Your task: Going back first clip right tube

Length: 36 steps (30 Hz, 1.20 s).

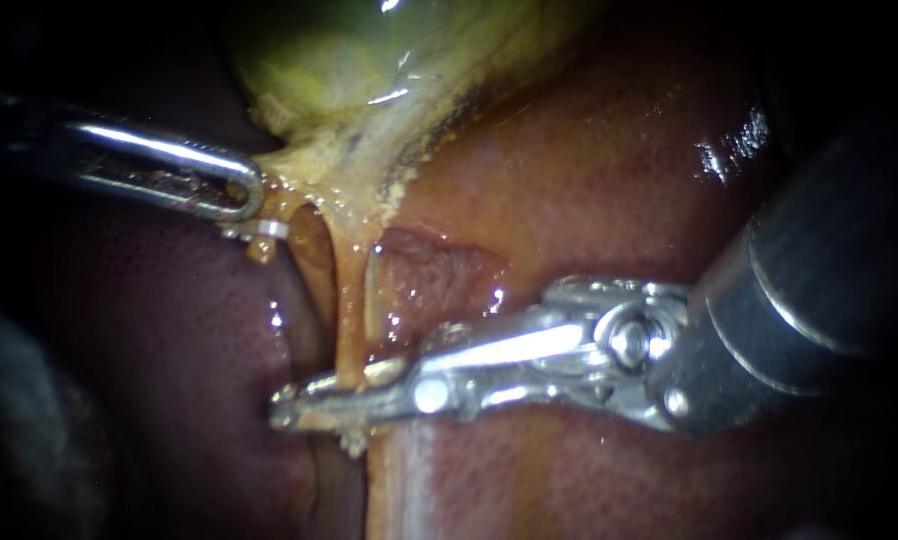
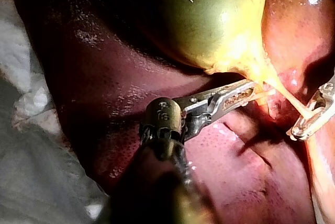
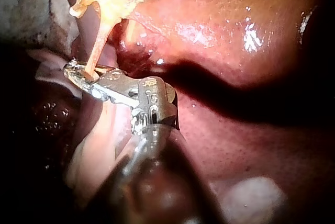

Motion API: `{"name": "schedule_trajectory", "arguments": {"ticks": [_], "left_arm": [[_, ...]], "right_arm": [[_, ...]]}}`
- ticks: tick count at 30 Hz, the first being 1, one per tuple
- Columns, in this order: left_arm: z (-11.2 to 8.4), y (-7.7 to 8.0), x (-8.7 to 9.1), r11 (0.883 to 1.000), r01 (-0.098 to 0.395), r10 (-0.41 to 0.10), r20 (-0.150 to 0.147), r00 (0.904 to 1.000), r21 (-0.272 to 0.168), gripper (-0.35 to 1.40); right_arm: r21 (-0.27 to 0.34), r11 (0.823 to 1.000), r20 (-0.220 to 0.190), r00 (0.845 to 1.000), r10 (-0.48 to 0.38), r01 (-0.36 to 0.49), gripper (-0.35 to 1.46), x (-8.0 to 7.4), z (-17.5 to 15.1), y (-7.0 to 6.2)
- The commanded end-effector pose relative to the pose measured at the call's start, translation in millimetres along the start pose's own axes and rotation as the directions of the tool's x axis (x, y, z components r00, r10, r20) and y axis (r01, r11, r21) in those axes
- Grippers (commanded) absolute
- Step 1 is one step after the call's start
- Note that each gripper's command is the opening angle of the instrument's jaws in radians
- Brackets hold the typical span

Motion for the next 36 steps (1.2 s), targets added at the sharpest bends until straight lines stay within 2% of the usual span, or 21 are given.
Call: {"name": "schedule_trajectory", "arguments": {"ticks": [1, 4, 5, 6, 8, 11, 16, 20, 26, 28, 29, 35, 36], "left_arm": [[0.0, 0.0, 0.0, 1.0, 0.0, 0.0, 0.0, 1.0, 0.0, -0.35], [0.0, 0.0, 0.0, 1.0, 0.0, 0.0, 0.0, 1.0, 0.0, -0.35], [0.0, 0.0, 0.0, 1.0, 0.0, 0.0, 0.0, 1.0, 0.0, -0.35], [0.0, 0.0, 0.0, 1.0, 0.0, 0.0, 0.0, 1.0, 0.0, -0.35], [0.0, 0.0, 0.0, 1.0, 0.0, 0.0, 0.0, 1.0, 0.0, -0.35], [0.0, 0.0, 0.0, 1.0, 0.0, 0.0, 0.002, 1.0, -0.002, -0.35], [0.0, 0.0, 0.0, 1.0, 0.0, 0.0, 0.002, 1.0, -0.002, -0.35], [0.0, 0.0, 0.0, 1.0, 0.0, 0.0, 0.002, 1.0, -0.002, -0.35], [0.0, 0.0, -0.1, 1.0, -0.001, 0.001, 0.004, 1.0, -0.004, -0.35], [-0.1, 0.0, -0.1, 1.0, -0.001, 0.001, 0.004, 1.0, -0.005, -0.35], [-0.1, 0.0, -0.1, 1.0, -0.001, 0.001, 0.004, 1.0, -0.005, -0.35], [-0.1, 0.0, -0.2, 1.0, -0.001, 0.001, 0.004, 1.0, -0.005, -0.35], [-0.1, 0.0, -0.2, 1.0, -0.001, 0.001, 0.004, 1.0, -0.005, -0.35]], "right_arm": [[0.001, 1.0, 0.003, 1.0, 0.005, -0.005, -0.35, 0.0, 0.0, 0.0], [0.011, 0.999, 0.008, 0.999, -0.051, 0.051, -0.3, -0.1, 0.1, 0.1], [0.013, 0.994, 0.004, 0.994, -0.111, 0.111, -0.08, -0.2, 0.3, 0.3], [0.015, 0.99, 0.001, 0.99, -0.141, 0.141, 0.04, -0.3, 0.5, 0.4], [0.018, 0.982, -0.006, 0.982, -0.19, 0.19, 0.21, -0.4, 1.0, 0.6], [0.001, 0.972, -0.023, 0.972, -0.233, 0.233, 0.37, -0.7, 1.5, 1.2], [-0.02, 0.947, -0.04, 0.946, -0.321, 0.32, 0.44, -0.6, 1.6, 2.7], [-0.064, 0.927, -0.022, 0.928, -0.371, 0.369, 0.48, -0.3, 1.3, 3.6], [-0.095, 0.882, 0.026, 0.887, -0.461, 0.462, 0.5, -0.3, 0.7, 4.0], [-0.093, 0.856, 0.033, 0.86, -0.509, 0.509, 0.5, -0.7, 0.1, 3.8], [-0.094, 0.849, 0.033, 0.854, -0.519, 0.52, 0.5, -0.8, -0.2, 3.8], [-0.107, 0.78, 0.033, 0.786, -0.617, 0.617, 0.5, -1.7, -2.8, 3.3], [-0.11, 0.777, 0.031, 0.783, -0.621, 0.62, 0.5, -1.8, -3.3, 3.1]]}}
